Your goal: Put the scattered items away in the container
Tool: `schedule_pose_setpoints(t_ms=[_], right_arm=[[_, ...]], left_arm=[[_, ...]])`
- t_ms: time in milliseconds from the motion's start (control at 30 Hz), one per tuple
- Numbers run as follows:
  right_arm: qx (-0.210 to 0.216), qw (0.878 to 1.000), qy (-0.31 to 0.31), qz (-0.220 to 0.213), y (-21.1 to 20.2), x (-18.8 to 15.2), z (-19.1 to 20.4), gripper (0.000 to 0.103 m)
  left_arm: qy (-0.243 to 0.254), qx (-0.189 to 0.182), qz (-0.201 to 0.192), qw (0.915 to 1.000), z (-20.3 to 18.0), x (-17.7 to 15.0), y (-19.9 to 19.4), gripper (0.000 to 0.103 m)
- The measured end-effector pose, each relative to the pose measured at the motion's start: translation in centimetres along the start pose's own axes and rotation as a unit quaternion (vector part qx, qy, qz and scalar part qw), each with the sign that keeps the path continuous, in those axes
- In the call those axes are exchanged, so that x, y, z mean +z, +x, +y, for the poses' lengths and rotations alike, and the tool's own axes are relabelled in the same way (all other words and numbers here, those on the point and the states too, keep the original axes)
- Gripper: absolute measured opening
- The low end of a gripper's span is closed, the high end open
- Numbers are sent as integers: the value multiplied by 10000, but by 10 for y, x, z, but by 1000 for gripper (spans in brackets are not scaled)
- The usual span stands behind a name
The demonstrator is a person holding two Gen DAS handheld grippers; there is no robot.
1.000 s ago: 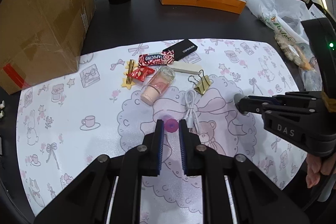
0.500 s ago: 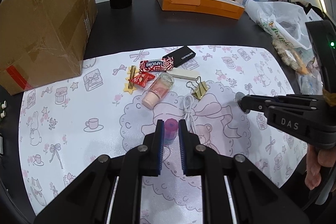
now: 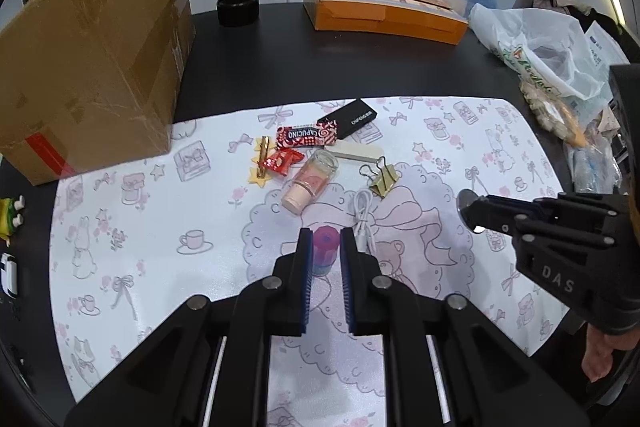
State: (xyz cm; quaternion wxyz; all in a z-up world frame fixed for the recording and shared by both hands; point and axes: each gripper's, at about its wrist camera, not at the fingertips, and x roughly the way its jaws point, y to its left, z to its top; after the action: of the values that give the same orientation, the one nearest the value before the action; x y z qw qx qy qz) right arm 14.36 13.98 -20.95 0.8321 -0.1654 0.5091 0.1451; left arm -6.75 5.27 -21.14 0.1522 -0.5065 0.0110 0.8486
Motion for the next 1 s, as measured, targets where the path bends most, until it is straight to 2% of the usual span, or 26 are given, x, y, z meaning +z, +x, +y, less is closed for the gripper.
schedule_pose_setpoints(t_ms=[433,1000], right_arm=[[-266,9979,-428,-418,-48,-1,34,9],[-277,9928,-577,-1009,-119,23,58,10]], left_arm=[[-98,-72,-102,9999,10,10,-36,13],[-220,-66,-641,9977,21,35,-105,13]])
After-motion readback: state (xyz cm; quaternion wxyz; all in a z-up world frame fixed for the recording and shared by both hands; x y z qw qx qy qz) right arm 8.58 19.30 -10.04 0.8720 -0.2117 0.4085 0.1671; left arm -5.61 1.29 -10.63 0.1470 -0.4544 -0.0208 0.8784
